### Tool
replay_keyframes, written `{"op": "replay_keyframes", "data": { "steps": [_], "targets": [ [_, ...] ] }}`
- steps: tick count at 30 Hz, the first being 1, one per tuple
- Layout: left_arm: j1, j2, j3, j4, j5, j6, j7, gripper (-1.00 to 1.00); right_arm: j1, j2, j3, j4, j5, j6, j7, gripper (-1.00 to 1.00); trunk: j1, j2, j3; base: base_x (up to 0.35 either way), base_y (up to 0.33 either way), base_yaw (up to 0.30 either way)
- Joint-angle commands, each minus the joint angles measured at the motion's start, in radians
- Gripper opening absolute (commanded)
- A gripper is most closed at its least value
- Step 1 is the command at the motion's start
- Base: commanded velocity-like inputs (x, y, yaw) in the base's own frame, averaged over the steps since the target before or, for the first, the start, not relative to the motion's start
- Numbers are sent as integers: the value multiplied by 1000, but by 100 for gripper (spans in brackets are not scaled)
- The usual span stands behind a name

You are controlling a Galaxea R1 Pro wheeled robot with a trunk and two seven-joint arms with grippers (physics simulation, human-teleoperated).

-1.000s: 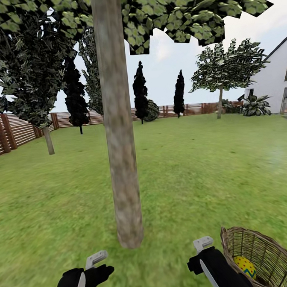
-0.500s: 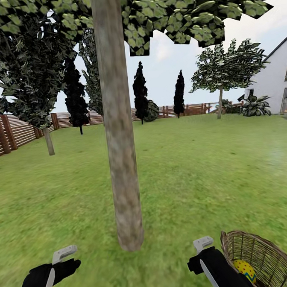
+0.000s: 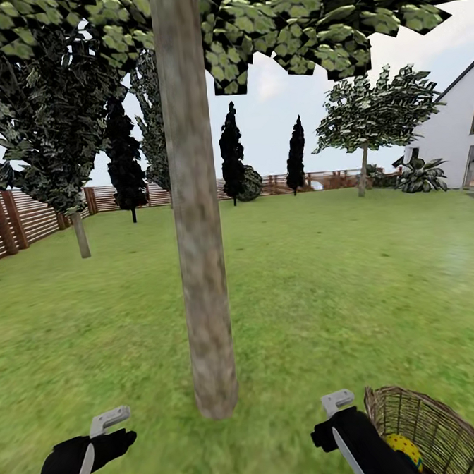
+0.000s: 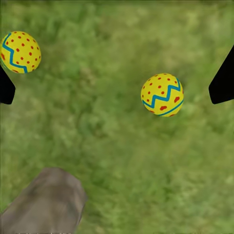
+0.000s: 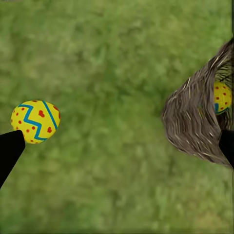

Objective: Take the three Easter eggs out of the wicker basket on the lawn in the garden, then place them on the lawn next to a single tree (choose any tree) so that all three eggs are next to the same tree and none are left in the basket.

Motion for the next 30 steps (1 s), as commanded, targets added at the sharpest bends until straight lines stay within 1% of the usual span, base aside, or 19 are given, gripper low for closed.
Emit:
{"op": "replay_keyframes", "data": {
  "steps": [1, 9, 15, 22, 30],
  "targets": [
    [-1, 0, 2, 0, -3, 5, -7, 100, -1, -2, 3, -1, 0, 5, -4, 100, -4, 7, 2, 0, 0, 0],
    [-1, -5, 2, 2, -2, 5, -7, 100, -1, -2, 3, -1, 1, 5, -4, 100, -35, 63, 27, 0, 0, 0],
    [-1, -5, 4, 3, 3, -2, -5, 100, -1, -2, 5, 1, 1, 5, -4, 100, -35, 63, 27, 0, -12, 0],
    [-1, -28, 2, 6, -2, -1, -4, 100, -1, -3, 3, 2, -1, 5, -4, 100, -35, 63, 27, 0, -319, 0],
    [-1, -34, -1, 25, -2, -1, -4, 100, -1, -3, 4, 1, 1, 5, -4, 100, -35, 63, 27, 0, -346, 0]
  ]
}}
